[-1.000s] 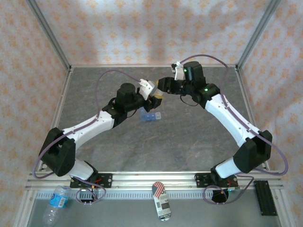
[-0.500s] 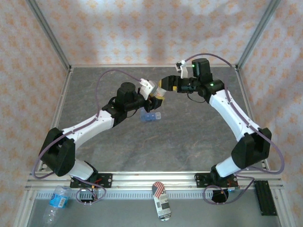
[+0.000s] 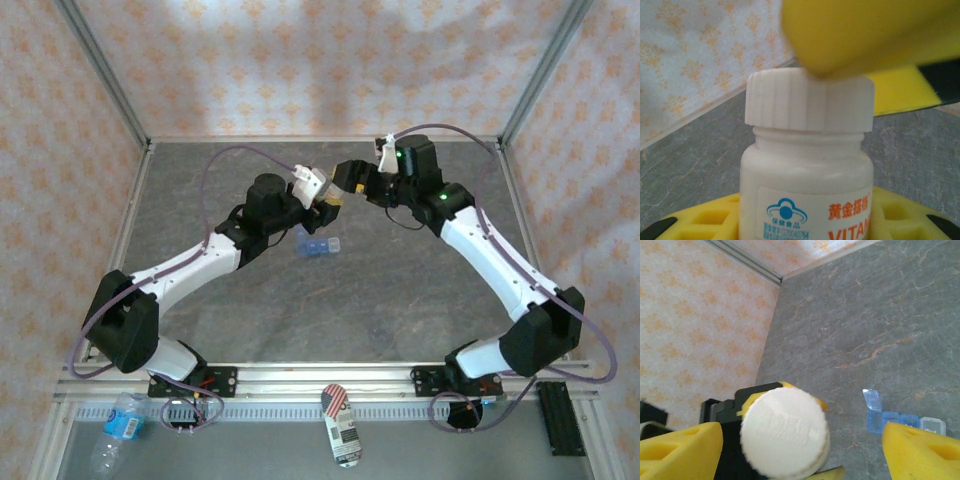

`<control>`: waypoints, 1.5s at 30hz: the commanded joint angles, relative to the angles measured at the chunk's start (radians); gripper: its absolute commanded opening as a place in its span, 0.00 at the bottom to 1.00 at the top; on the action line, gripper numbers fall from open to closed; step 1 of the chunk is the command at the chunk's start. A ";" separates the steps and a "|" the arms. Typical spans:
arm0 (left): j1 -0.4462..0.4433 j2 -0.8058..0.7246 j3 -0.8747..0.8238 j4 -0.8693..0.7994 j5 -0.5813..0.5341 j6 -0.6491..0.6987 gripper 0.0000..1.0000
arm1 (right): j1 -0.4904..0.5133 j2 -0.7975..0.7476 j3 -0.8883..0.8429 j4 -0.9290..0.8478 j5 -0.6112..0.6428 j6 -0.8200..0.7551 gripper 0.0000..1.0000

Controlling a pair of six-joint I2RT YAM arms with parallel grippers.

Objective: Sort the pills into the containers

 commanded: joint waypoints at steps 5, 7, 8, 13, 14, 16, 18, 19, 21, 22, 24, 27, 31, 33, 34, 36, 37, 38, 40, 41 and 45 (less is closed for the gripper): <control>-0.004 0.006 0.027 0.058 -0.006 0.007 0.00 | 0.009 0.047 0.041 0.049 0.027 0.022 0.79; -0.005 0.007 0.027 0.061 -0.005 0.008 0.00 | 0.012 0.052 0.046 0.055 0.022 0.025 0.77; -0.004 0.009 0.028 0.061 -0.004 0.005 0.00 | 0.014 0.053 0.046 0.058 0.021 0.025 0.76; -0.005 0.014 0.030 0.066 -0.003 0.003 0.00 | 0.017 0.058 0.050 0.072 0.009 0.027 0.62; -0.006 0.015 0.031 0.067 -0.002 0.002 0.00 | 0.018 0.059 0.052 0.075 0.003 0.028 0.57; -0.006 0.017 0.033 0.070 -0.001 0.000 0.00 | 0.017 0.059 0.055 0.078 -0.007 0.023 0.48; -0.006 0.019 0.032 0.072 0.000 -0.002 0.00 | 0.019 0.058 0.057 0.075 -0.017 0.006 0.39; -0.006 0.019 0.034 0.072 0.001 0.000 0.00 | 0.018 0.058 0.058 0.073 -0.019 -0.012 0.35; -0.006 0.016 0.034 0.067 0.006 0.001 0.00 | 0.015 0.054 0.069 0.043 -0.006 -0.085 0.30; -0.006 0.014 0.034 0.064 0.008 0.002 0.00 | 0.011 0.053 0.072 0.030 -0.002 -0.118 0.29; -0.006 0.008 0.034 0.052 0.017 0.005 0.00 | -0.016 0.055 0.076 0.013 -0.039 -0.186 0.26; -0.006 -0.006 0.030 0.042 0.042 0.007 0.00 | -0.064 0.048 0.056 0.017 -0.105 -0.289 0.26; -0.005 -0.019 0.032 0.019 0.104 -0.002 0.00 | -0.152 0.033 0.005 0.098 -0.281 -0.354 0.26; -0.006 -0.023 0.032 0.007 0.127 -0.008 0.00 | -0.177 0.034 0.006 0.099 -0.312 -0.371 0.26; -0.005 -0.025 0.032 0.000 0.127 -0.010 0.00 | -0.181 0.037 0.014 0.077 -0.294 -0.381 0.25; -0.004 -0.036 0.022 -0.009 0.114 -0.011 0.00 | -0.184 0.045 0.026 0.021 -0.226 -0.401 0.25; -0.005 -0.046 0.010 -0.004 0.099 -0.011 0.00 | -0.186 0.055 0.031 -0.016 -0.188 -0.413 0.25; -0.005 -0.054 -0.005 0.005 0.080 -0.010 0.00 | -0.185 0.067 0.033 -0.052 -0.124 -0.415 0.25; -0.004 -0.070 -0.032 0.022 0.030 -0.016 0.00 | -0.187 0.092 0.021 -0.111 0.030 -0.407 0.26; -0.004 -0.077 -0.045 0.028 0.004 -0.018 0.00 | -0.186 0.108 0.007 -0.133 0.115 -0.404 0.27; -0.005 -0.089 -0.085 0.044 -0.053 -0.032 0.00 | -0.186 0.169 -0.073 -0.148 0.340 -0.411 0.27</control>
